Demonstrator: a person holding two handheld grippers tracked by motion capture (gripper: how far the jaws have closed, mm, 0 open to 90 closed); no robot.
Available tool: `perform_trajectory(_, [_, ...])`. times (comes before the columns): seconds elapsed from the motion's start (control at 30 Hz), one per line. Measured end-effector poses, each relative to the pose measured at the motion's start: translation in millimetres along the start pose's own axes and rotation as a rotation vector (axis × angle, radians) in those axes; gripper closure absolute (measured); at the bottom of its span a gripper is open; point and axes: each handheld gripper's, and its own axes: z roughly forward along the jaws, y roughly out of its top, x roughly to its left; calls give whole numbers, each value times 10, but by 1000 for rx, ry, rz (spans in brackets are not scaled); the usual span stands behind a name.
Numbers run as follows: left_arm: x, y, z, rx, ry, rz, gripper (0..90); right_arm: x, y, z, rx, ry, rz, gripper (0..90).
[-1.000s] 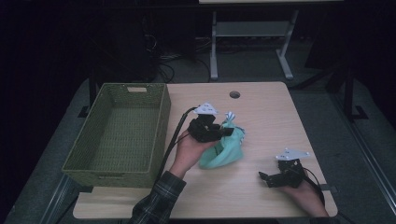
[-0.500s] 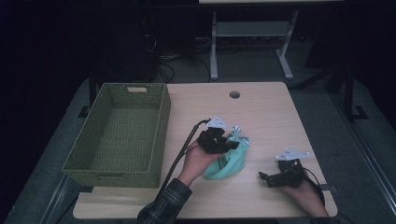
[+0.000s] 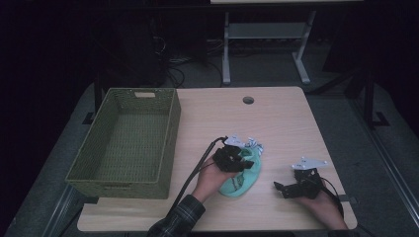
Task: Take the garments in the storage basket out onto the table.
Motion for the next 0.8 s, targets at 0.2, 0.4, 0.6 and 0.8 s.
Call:
perform_trajectory(0.2, [22,-87,110,54,12,11,759,1,0,0,0,0,1,15])
perform_trajectory(0.4, [26,-93,98,67,6,10,641,0,0,0,0,0,0,15])
perform_trajectory(0.6, [26,-54,-45,52,20,29,514,1,0,0,0,0,1,15])
perform_trajectory(0.8, [27,-11,-180,39,26,42,489,0,0,0,0,0,0,15])
